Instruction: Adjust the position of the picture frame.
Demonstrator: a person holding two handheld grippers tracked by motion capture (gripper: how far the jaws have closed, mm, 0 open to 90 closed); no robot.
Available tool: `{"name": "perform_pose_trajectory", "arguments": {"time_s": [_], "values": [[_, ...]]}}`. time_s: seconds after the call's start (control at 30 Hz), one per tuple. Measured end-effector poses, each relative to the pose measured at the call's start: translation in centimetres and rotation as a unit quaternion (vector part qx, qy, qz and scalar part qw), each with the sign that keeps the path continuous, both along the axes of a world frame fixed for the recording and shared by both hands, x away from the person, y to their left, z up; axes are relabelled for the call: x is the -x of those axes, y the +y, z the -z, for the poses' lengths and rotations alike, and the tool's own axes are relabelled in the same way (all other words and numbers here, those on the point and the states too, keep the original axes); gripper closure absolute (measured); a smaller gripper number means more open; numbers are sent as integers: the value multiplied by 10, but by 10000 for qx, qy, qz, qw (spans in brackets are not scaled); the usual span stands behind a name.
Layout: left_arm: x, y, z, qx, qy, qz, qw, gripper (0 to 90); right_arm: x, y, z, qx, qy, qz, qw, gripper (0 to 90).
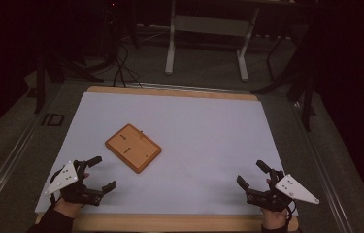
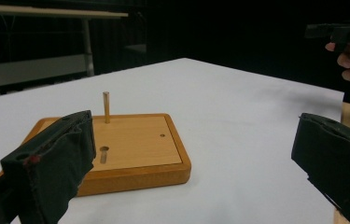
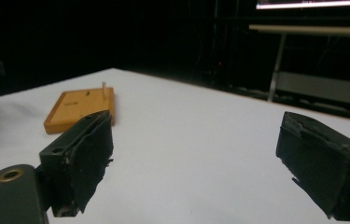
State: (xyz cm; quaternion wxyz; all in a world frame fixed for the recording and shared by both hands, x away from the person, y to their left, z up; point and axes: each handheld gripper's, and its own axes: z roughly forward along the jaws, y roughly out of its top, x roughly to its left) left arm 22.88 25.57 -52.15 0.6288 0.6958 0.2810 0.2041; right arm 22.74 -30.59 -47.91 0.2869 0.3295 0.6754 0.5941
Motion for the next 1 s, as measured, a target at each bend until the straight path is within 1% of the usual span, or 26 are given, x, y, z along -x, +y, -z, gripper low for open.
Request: {"name": "perform_pose_trajectory", "arguments": {"time_s": [0.03,0.07,0.1,0.13,0.2,0.23,0.27,0.33,0.37,0.4,0.43,0.47,0.5,0.57,0.63,0.67,0.7,0.73,0.77,0.8,0.83,0.87,0.9,0.93,0.97,1.0], "values": [[0,0,0,-73,18,-24,10000,3,-1,2,-1,101,-59,133,9998,105],[0,-1,0,-72,80,-5,9999,3,-1,3,-1,148,-71,146,9998,101],[0,-1,0,-72,80,-5,9999,3,-2,4,-1,222,-71,163,9996,101],[0,0,-1,-51,207,14,9998,3,-4,4,-1,269,-57,167,9995,101],[0,1,-3,33,326,30,9995,3,-5,6,-1,258,-14,140,9996,101],[0,1,-3,33,326,30,9995,3,-5,6,-1,258,-14,140,9996,101],[1,2,-4,73,403,37,9992,3,-6,6,-2,232,2,93,9997,101],[1,3,-6,202,455,131,9987,3,-6,7,-4,262,-56,162,9995,100],[1,3,-6,202,455,131,9987,3,-6,8,-4,242,-62,149,9996,101],[-2,2,-8,147,452,151,9988,3,-6,8,-5,229,-73,140,9996,101],[-2,2,-8,147,452,151,9988,3,-6,9,-6,257,-105,170,9995,101],[-5,3,-12,131,378,181,9990,3,-6,9,-7,261,-116,158,9995,101],[-5,3,-12,131,378,181,9990,3,-7,10,-8,234,-120,123,9996,101],[-12,6,-19,43,276,118,9995,7,-9,10,-9,184,-130,112,9997,101],[-15,7,-22,29,256,73,9996,15,-9,11,-9,130,-150,145,9997,101],[-19,7,-24,33,237,77,9997,15,-9,12,-9,129,-125,138,9997,101],[-23,7,-27,-12,230,27,9997,15,-9,12,-9,129,-125,138,9997,101],[-26,7,-28,-69,195,-34,9998,15,-9,13,-9,144,-142,257,9995,101],[-35,6,-32,-118,219,-48,9997,16,-10,13,-9,139,-89,210,9996,101],[-39,4,-33,-159,204,-44,9997,15,-10,14,-8,138,-93,209,9996,101],[-39,4,-33,-159,204,-44,9997,15,-10,14,-8,138,-93,209,9996,101],[-48,-1,-34,-306,218,-36,9993,16,-9,15,-8,129,-108,153,9997,101],[-52,-3,-35,-331,217,19,9992,16,-8,16,-8,150,-128,154,9997,101],[-52,-3,-35,-331,217,19,9992,48,-8,16,-8,150,-128,154,9997,101],[-61,-7,-34,-445,185,-6,9988,52,-8,16,-8,123,-124,125,9998,101],[-61,-7,-34,-445,185,-6,9988,53,-8,16,-8,123,-124,125,9998,101]]}}
